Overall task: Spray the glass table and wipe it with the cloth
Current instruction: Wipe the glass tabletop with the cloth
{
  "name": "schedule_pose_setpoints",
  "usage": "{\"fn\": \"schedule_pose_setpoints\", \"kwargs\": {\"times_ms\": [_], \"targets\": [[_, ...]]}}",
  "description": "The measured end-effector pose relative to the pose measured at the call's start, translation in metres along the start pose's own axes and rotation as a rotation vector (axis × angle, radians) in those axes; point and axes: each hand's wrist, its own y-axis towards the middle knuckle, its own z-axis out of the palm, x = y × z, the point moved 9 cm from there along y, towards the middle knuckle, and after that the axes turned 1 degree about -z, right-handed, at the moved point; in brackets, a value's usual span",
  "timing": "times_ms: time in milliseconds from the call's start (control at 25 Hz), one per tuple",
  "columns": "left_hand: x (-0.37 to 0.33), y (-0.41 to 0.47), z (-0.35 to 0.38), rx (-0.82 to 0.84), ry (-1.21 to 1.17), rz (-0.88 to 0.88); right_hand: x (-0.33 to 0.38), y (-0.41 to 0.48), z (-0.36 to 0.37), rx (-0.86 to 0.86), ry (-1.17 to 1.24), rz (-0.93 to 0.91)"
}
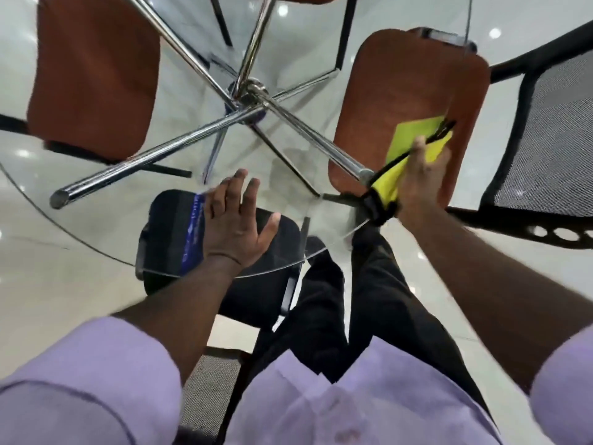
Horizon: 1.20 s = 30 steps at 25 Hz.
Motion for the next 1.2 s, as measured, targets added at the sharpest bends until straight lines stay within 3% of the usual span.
{"fn": "schedule_pose_setpoints", "kwargs": {"times_ms": [160, 280, 360, 480, 640, 760, 840, 960, 1120, 1200], "targets": [[0.000, 0.001, -0.002, 0.002, -0.024, 0.012, -0.038, -0.038, 0.003, -0.073, 0.036, 0.076], [0.000, 0.001, -0.004, 0.008, -0.025, 0.003, -0.112, -0.131, 0.040, 0.112, 0.057, 0.314], [0.001, 0.001, -0.006, 0.005, -0.015, 0.000, -0.118, -0.145, 0.044, 0.173, 0.072, 0.331], [-0.014, 0.009, -0.017, -0.033, 0.006, 0.021, -0.052, -0.049, 0.009, 0.084, 0.019, 0.042], [-0.068, 0.072, -0.038, -0.069, 0.030, 0.082, 0.022, 0.069, 0.000, 0.237, -0.172, -0.018], [-0.112, 0.130, -0.030, -0.005, -0.015, 0.175, -0.001, 0.039, 0.001, 0.304, -0.247, 0.017], [-0.128, 0.175, -0.024, 0.021, -0.039, 0.193, -0.011, 0.007, -0.003, 0.341, -0.230, -0.056], [-0.139, 0.244, -0.030, -0.023, -0.067, 0.134, 0.049, 0.068, 0.002, 0.258, -0.274, -0.302], [-0.140, 0.267, -0.024, -0.137, -0.065, 0.060, 0.161, 0.179, 0.052, 0.149, -0.770, -0.766], [-0.138, 0.265, -0.030, -0.160, -0.068, 0.055, 0.169, 0.181, 0.077, 0.216, -0.914, -0.889]]}}
